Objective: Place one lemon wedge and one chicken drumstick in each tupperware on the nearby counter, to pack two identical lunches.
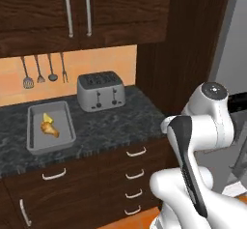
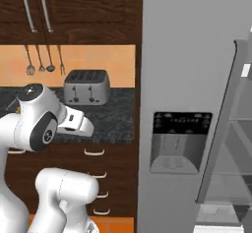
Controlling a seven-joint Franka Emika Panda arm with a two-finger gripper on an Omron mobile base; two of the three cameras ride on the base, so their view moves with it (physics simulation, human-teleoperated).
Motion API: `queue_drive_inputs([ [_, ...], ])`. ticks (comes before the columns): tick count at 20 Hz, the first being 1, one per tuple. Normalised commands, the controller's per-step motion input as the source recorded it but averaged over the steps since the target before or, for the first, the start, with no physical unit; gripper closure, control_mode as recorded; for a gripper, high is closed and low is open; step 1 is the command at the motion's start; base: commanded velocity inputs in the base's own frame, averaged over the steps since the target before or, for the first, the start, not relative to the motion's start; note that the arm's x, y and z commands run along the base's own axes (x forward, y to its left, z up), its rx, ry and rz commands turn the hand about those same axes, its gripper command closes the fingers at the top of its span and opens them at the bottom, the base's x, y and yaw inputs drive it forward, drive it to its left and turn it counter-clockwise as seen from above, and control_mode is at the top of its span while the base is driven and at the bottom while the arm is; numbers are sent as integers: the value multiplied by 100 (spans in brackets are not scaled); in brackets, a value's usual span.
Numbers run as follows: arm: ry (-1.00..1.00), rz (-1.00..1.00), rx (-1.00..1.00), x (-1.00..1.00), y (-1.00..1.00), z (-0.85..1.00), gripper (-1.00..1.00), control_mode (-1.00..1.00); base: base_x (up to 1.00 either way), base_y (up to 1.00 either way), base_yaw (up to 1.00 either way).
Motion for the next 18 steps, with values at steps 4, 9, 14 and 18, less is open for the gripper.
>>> queue_drive_inputs([
  [4,0,0,0,0,0,0,-100,100,0,-100,-10],
  [9,0,0,0,0,0,0,-100,100,0,-100,-5],
  [14,0,0,0,0,0,0,-100,100,0,-100,0],
  [18,0,0,0,0,0,0,-100,100,12,-90,0],
])
